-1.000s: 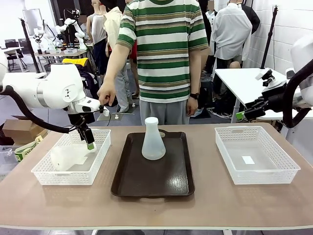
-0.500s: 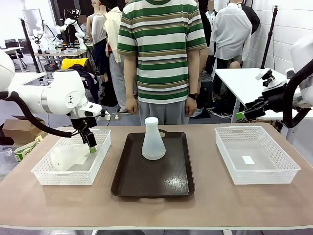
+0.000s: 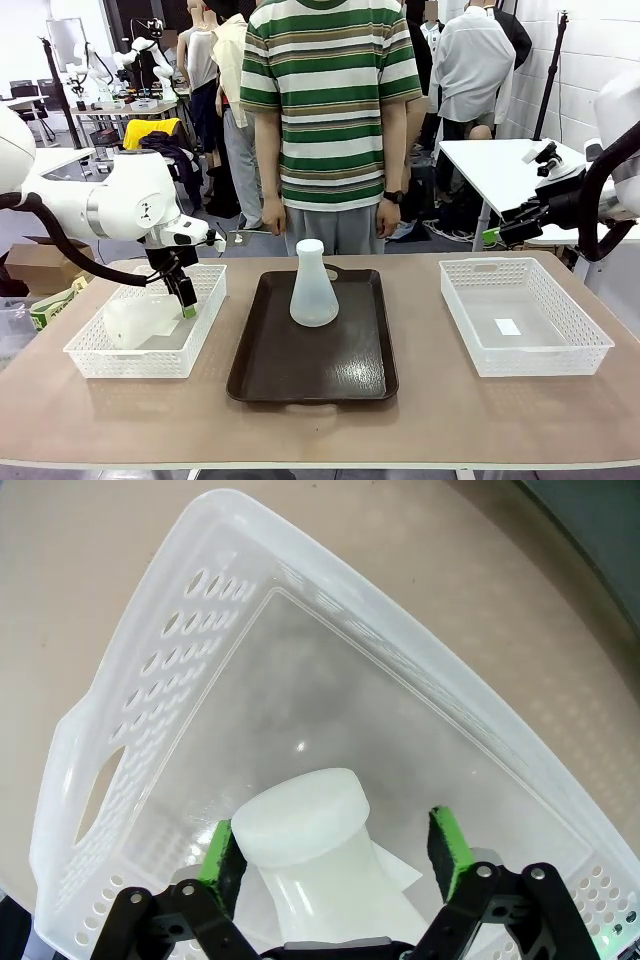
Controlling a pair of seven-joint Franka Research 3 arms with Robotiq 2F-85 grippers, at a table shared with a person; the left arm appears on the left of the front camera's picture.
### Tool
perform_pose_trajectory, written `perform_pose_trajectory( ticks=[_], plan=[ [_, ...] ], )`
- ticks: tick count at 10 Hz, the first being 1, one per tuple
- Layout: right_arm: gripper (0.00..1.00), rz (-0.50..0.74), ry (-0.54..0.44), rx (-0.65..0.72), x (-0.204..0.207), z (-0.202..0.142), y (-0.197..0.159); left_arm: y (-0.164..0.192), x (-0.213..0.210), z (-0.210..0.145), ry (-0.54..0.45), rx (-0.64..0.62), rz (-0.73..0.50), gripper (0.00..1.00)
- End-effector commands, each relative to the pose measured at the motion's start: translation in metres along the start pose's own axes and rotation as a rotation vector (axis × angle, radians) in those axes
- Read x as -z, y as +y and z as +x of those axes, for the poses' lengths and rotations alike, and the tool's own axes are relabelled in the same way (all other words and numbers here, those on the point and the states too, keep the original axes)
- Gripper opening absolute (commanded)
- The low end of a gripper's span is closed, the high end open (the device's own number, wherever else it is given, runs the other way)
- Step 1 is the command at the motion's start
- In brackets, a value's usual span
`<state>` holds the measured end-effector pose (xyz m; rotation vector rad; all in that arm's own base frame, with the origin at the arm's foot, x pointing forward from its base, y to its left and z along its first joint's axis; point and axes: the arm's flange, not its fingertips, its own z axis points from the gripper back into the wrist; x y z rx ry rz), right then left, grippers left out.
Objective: Prepare the laboratory tools.
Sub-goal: Pick up the Big flask that the person points to.
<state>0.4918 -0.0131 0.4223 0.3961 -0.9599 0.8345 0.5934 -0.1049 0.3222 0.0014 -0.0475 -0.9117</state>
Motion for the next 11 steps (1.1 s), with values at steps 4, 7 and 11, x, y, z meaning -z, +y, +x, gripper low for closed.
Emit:
perform_pose_trajectory(
  ticks=[4, 7, 11],
  plan=[
    [1.00, 0.000, 0.001, -0.001, 0.0008, -0.0004, 0.0004, 0.0013, -0.0024, 0.0070, 0.003, -0.011, 0.026, 0.28],
    [1.00, 0.000, 0.001, -0.001, 0.0008, -0.0004, 0.0004, 0.0014, -0.0017, 0.0076, -0.004, -0.013, 0.027, 0.00],
    [1.00, 0.000, 0.001, -0.001, 0.0008, -0.0004, 0.0004, -0.0014, -0.0027, 0.0048, -0.011, -0.004, 0.012, 0.00]
  ],
)
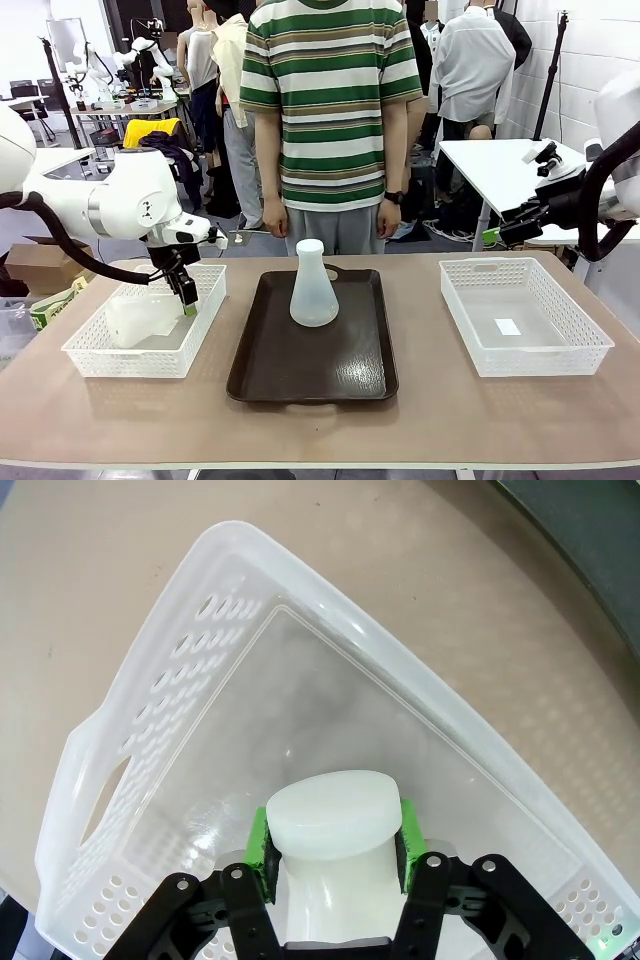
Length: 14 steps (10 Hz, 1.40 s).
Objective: Prepare the laboratory tools.
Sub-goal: Pick up the Big flask that the person points to, then place the picked Big flask upright in the Handle tray as directed by the person.
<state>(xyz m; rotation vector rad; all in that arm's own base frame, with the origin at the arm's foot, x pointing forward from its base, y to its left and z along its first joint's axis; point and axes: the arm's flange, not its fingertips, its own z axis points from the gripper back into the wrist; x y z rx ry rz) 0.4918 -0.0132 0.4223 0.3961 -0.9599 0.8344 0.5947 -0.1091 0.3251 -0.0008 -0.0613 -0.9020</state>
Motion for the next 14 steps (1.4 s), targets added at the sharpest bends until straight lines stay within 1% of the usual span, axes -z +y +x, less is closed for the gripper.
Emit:
perform_pose_trajectory(
  ticks=[1, 14],
  plan=[
    [1.00, 0.000, 0.001, -0.001, 0.0008, -0.0004, 0.0005, 0.0001, 0.0001, 0.0005, 0.002, 0.006, 0.007, 0.00],
    [1.00, 0.000, 0.001, -0.001, 0.0008, -0.0004, 0.0005, 0.0001, 0.0001, 0.0005, 0.002, 0.006, 0.007, 0.00]
  ],
)
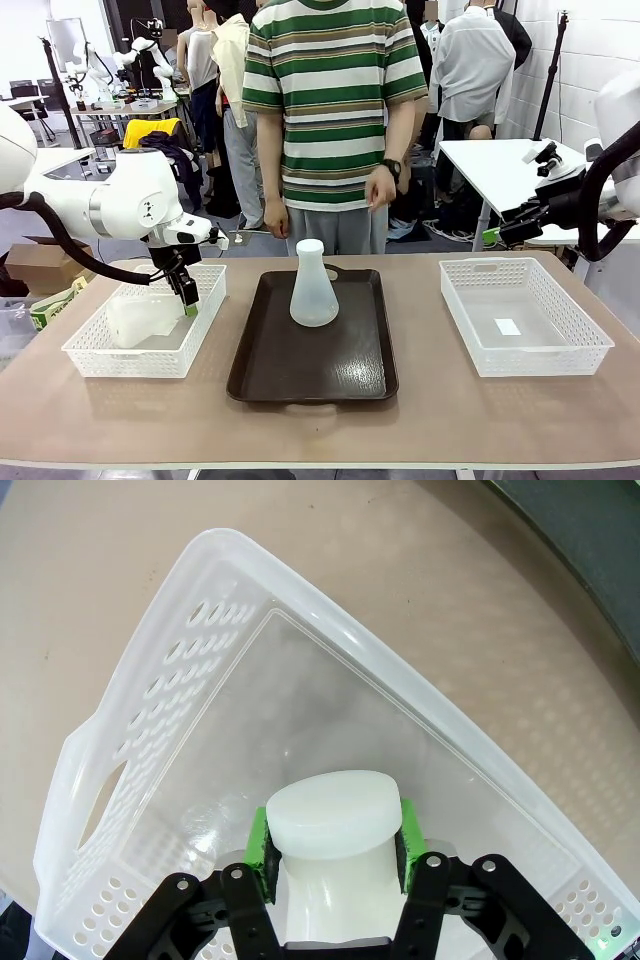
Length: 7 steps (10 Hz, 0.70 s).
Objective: Prepare the laboratory tools.
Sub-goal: Place the picked Big flask upright in the Handle tray as directed by the person.
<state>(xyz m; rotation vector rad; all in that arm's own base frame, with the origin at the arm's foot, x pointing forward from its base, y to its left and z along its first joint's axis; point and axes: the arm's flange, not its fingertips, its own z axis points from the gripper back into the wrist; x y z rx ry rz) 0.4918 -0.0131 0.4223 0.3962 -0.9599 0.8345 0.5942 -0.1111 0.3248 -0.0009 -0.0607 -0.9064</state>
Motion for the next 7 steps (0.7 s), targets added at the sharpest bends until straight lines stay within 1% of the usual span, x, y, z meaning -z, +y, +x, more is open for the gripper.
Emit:
perform_pose_trajectory(
  ticks=[1, 7],
  plan=[
    [1.00, 0.000, 0.001, -0.001, 0.0008, -0.0004, 0.0004, 0.0016, -0.0002, -0.0007, 0.001, 0.001, 0.008, 0.00],
    [1.00, 0.000, 0.001, -0.001, 0.0008, -0.0004, 0.0004, 0.0016, -0.0002, -0.0007, 0.001, 0.001, 0.008, 0.00]
  ],
)
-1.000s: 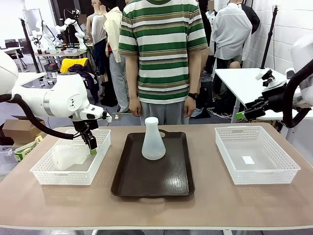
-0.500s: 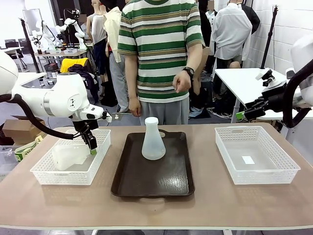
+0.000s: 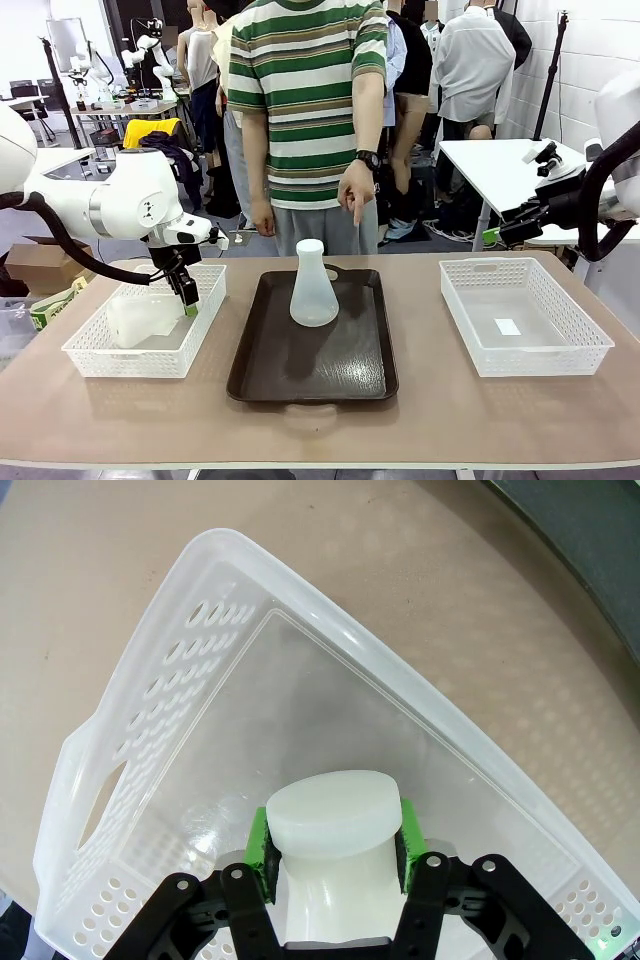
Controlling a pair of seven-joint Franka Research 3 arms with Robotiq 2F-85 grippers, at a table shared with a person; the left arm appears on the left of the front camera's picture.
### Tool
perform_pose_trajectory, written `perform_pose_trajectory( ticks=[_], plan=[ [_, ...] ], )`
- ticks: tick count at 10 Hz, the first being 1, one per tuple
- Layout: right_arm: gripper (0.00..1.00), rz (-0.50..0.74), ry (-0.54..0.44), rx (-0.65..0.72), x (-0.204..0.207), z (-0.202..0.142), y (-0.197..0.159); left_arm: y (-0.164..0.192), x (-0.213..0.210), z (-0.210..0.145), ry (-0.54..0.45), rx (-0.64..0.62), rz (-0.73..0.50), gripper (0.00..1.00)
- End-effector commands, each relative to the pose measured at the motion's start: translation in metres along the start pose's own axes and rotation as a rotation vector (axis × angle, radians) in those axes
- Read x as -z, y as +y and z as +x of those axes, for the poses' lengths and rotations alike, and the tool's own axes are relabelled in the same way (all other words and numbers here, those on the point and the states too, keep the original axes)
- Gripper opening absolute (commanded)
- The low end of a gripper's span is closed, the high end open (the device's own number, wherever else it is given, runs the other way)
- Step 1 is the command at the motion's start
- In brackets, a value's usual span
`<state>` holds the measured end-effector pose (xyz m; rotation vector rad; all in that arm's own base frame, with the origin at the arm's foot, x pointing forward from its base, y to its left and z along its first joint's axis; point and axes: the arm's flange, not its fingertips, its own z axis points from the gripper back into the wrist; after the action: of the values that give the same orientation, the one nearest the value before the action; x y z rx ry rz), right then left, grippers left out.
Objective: Prepare the laboratory tools.
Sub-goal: Place the picked Big flask upright in the Handle tray as directed by the person.
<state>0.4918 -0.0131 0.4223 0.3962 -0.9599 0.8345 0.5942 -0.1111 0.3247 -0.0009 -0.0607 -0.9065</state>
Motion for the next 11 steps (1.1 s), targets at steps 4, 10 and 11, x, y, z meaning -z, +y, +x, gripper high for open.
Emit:
perform_pose_trajectory(
  ticks=[4, 10, 11],
  plan=[
    [1.00, 0.000, 0.001, -0.001, 0.0008, -0.0004, 0.0004, 0.0017, -0.0002, -0.0007, 0.001, 0.001, 0.008, 0.00],
    [1.00, 0.000, 0.001, -0.001, 0.0008, -0.0004, 0.0004, 0.0017, -0.0002, -0.0007, 0.001, 0.001, 0.008, 0.00],
    [1.00, 0.000, 0.001, -0.001, 0.0008, -0.0004, 0.0004, 0.0017, -0.0002, -0.0007, 0.001, 0.001, 0.008, 0.00]
  ],
)
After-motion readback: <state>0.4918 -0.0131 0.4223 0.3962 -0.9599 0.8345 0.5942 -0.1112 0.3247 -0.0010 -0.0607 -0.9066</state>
